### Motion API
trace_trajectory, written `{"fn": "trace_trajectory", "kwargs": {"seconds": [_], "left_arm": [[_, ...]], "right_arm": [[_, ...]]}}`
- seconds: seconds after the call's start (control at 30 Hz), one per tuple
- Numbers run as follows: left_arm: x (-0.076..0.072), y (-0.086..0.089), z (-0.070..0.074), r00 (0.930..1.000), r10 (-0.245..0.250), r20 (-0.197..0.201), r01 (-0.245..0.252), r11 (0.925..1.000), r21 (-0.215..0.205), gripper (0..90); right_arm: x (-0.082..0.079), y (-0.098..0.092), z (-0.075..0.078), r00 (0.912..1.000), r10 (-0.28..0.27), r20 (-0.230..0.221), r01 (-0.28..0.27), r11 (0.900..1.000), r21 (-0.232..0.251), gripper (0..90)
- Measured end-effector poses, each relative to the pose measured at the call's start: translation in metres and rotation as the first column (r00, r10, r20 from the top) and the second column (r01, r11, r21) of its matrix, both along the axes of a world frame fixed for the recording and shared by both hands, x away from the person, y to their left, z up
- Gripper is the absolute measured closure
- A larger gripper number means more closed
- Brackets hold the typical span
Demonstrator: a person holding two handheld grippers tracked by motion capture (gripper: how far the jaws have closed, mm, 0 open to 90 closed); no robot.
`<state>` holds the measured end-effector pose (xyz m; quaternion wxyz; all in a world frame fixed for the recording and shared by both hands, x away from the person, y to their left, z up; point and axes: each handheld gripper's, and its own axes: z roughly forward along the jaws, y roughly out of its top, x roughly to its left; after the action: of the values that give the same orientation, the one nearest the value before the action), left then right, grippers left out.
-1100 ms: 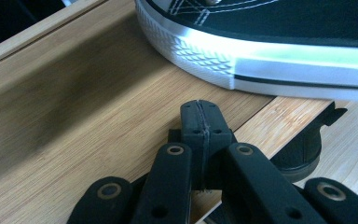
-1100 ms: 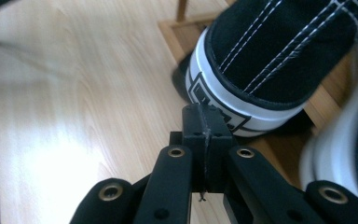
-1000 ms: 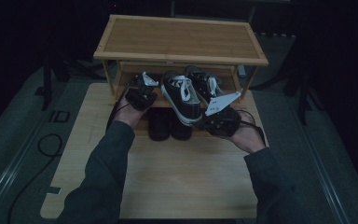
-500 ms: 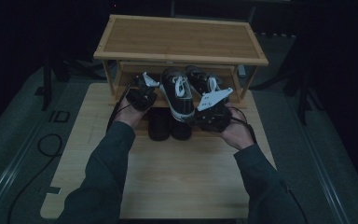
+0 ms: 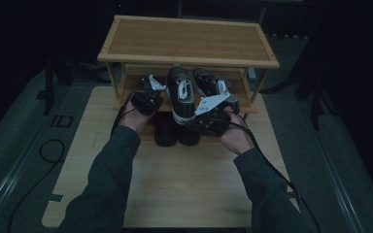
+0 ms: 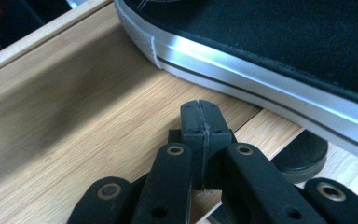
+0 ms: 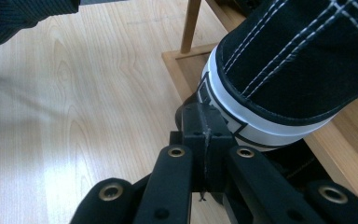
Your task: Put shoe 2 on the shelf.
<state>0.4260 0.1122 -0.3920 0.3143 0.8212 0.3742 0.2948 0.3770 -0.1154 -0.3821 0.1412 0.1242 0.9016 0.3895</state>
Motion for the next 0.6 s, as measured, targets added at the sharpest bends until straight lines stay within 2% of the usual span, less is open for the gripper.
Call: {"fn": "trace_trajectory", "kwargs": {"seconds": [0.1, 0.2, 0.4, 0.5, 0.6], "left_arm": [[-0.0028, 0.0023, -0.0014, 0.9996, 0.012, 0.026, -0.012, 0.9994, 0.031, 90.0], [-0.0030, 0.0041, -0.0024, 0.9995, 0.021, 0.023, -0.021, 0.9997, 0.009, 90.0], [-0.0030, 0.0038, -0.0025, 0.9993, 0.032, 0.017, -0.032, 0.9995, -0.003, 90.0], [-0.0032, 0.0043, -0.0031, 0.9993, 0.033, 0.019, -0.033, 0.9994, -0.010, 90.0], [-0.0032, 0.0041, -0.0031, 0.9992, 0.036, 0.017, -0.035, 0.9993, -0.013, 90.0]], "right_arm": [[0.0016, -0.0007, -0.0008, 0.9999, 0.009, -0.006, -0.009, 1.000, 0.012, 90.0], [0.0027, -0.0017, -0.0019, 0.9998, 0.014, -0.012, -0.014, 1.000, 0.024, 90.0], [0.0045, 0.0021, -0.0036, 0.9998, 0.019, -0.006, -0.019, 0.999, 0.039, 90.0], [0.0071, 0.0032, -0.0053, 0.9995, 0.023, -0.023, -0.021, 0.998, 0.061, 90.0], [0.0085, 0.0036, -0.0049, 0.9999, 0.012, -0.011, -0.012, 0.999, 0.052, 90.0]]}}
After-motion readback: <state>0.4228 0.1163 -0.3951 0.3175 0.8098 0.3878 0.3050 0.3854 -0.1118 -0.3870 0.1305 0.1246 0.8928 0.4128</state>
